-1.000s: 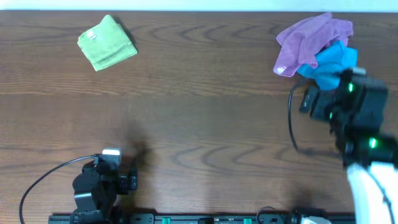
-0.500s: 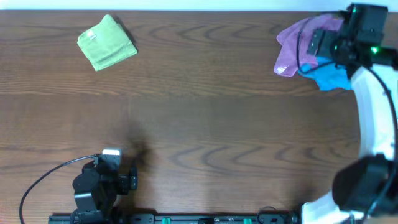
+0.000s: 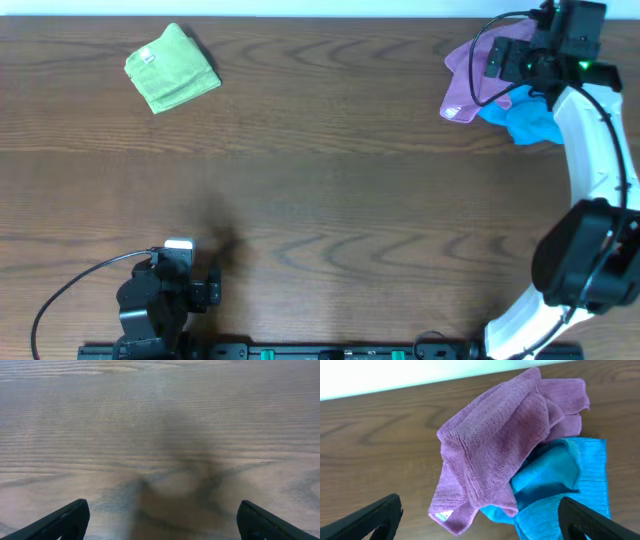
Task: Fold the cloth
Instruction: 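Lower the right gripper and grasp the purple cloth edge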
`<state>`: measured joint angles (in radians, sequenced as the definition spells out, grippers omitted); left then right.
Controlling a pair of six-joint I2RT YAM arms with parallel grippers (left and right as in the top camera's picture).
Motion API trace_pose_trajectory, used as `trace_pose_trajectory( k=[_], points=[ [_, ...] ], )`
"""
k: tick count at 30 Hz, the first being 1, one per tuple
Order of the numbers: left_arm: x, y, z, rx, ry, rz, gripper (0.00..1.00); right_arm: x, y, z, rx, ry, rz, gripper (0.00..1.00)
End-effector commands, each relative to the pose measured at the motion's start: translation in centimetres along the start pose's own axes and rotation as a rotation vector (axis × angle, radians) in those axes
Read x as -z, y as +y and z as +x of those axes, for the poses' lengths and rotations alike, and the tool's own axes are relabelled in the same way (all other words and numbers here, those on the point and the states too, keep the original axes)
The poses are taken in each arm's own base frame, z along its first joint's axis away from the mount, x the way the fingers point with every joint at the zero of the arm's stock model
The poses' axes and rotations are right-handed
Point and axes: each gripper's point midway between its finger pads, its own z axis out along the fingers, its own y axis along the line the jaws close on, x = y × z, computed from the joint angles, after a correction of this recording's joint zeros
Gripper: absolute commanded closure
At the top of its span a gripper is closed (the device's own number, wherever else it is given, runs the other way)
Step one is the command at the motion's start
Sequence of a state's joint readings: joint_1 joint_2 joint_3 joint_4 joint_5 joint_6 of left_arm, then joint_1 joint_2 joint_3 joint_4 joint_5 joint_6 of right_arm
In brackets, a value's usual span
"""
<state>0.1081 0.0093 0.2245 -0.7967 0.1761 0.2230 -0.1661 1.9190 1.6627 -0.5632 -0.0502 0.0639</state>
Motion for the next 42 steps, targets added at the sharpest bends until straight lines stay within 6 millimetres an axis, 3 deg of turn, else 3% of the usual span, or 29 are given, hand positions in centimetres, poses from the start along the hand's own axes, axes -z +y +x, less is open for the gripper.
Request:
trace_pose_trajectory(
  k=[1, 8, 13, 23, 39, 41, 42],
  points=[
    [-0.8, -0.1, 2.2, -0.012, 0.069, 0.004, 0.05, -1.9, 0.0, 0.3, 0.018, 0.012, -0.006, 0.01],
    [-0.8, -0.1, 2.2, -0.012, 0.069, 0.004, 0.05, -6.8, -0.6, 2.7, 0.015, 0.064, -0.001, 0.01],
    [-0.8, -0.1, 2.2, -0.012, 0.069, 0.004, 0.05, -9.3, -0.9, 4.5, 0.033, 0.102, 0.004, 0.07],
    [-0.8, -0.1, 2.2, -0.012, 0.069, 0.004, 0.05, -10.5, -0.8, 3.9, 0.037, 0.06, -0.005, 0.13],
    [-0.8, -0.1, 2.2, -0.012, 0.069, 0.004, 0.05, -12.1, -0.7, 5.0, 0.036, 0.074, -0.021, 0.19],
    [-0.8, -0.1, 2.2, -0.012, 0.069, 0.004, 0.05, -12.5, -0.6, 5.1, 0.036, 0.075, -0.028, 0.25],
    [-0.8, -0.1, 2.2, -0.012, 0.069, 0.004, 0.05, -12.6, -0.6, 5.2, 0.036, 0.077, -0.028, 0.33]
  ],
)
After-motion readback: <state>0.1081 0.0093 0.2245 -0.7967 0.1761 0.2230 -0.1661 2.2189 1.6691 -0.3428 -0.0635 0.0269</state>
